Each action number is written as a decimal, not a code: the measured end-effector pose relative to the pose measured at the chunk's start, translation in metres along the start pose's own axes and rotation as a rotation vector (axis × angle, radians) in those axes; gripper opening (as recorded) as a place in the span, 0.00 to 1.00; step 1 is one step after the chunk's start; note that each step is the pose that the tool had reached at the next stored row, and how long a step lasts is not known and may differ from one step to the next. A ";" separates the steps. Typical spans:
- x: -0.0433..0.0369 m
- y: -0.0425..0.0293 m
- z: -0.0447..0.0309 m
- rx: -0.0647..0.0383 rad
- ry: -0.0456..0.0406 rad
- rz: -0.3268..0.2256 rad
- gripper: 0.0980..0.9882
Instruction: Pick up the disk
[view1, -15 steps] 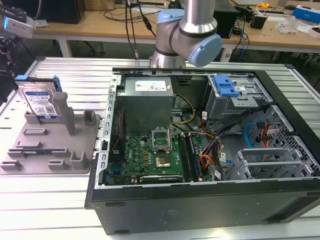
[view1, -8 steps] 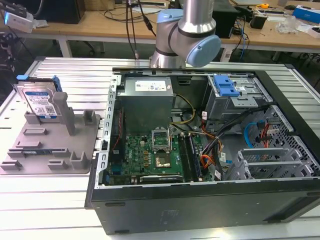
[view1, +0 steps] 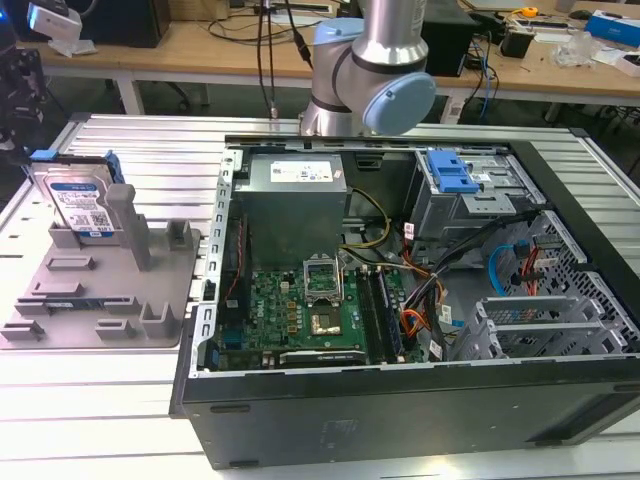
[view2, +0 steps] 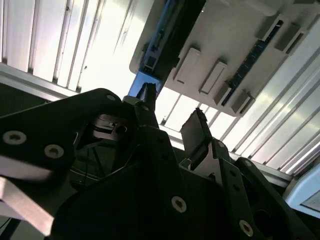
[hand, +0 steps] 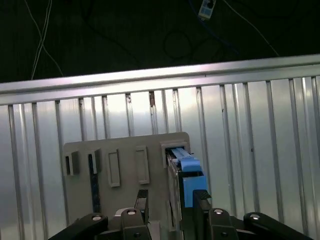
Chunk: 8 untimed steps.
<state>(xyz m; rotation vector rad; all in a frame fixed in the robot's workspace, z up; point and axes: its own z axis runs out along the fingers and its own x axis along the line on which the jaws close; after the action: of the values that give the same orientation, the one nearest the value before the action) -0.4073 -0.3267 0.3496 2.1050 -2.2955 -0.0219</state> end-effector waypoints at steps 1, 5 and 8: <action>-0.0036 0.0003 0.0000 0.000 0.0007 -0.006 0.43; -0.0118 0.0024 -0.0001 0.001 0.0079 -0.024 0.43; -0.0119 0.0024 0.0000 0.001 0.0080 -0.024 0.43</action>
<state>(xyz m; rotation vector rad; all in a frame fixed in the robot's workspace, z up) -0.4086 -0.3147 0.3495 2.1295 -2.2658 -0.0129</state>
